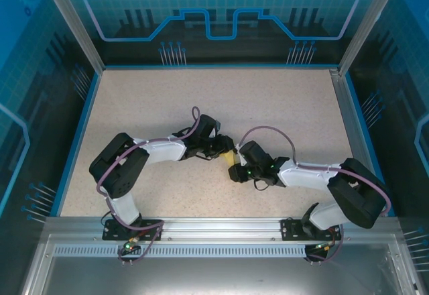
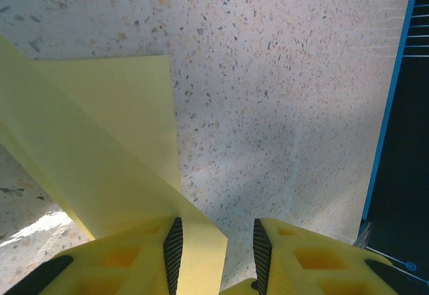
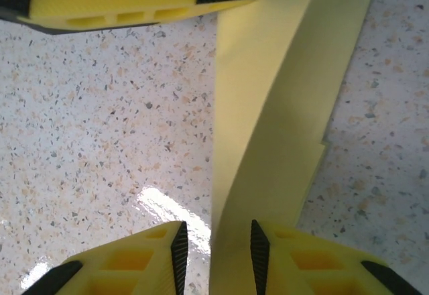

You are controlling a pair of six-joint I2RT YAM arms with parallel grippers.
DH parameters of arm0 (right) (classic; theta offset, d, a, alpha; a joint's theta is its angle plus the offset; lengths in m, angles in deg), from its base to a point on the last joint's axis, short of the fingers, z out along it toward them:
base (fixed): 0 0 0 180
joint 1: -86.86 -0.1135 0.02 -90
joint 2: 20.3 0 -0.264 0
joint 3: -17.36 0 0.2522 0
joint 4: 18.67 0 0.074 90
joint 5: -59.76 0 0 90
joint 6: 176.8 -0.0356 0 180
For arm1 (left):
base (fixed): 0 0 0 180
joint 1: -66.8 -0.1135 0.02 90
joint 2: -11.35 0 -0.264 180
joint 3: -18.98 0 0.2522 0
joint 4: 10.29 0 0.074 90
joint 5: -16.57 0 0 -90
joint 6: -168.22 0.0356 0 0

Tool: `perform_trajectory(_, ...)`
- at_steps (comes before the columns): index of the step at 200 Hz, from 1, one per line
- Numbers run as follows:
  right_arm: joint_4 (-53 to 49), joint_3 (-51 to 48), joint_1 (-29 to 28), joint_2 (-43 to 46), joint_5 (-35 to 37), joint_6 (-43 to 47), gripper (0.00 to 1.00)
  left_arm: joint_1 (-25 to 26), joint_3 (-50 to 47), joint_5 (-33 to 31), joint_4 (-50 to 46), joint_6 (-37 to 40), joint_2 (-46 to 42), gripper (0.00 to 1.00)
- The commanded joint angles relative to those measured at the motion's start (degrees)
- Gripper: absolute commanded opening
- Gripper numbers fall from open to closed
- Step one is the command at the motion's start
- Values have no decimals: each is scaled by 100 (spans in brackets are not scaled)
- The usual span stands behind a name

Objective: Fold a paper plane with a square sheet of paper (pick it up from the middle)
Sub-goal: Fold the wing for the fifth time at the center of the table.

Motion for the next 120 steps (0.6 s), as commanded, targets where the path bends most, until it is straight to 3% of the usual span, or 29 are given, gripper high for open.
perform_trajectory(1,-671,265,-221,83,548,239,32,21,174,125,-111,172,99,37)
perform_trajectory(82,-1316,511,-560,22,1166,284,28,23,196,126,-142,185,82,36)
perform_trajectory(120,-1335,533,-576,18,1145,294,18,23,219,122,-151,187,89,36)
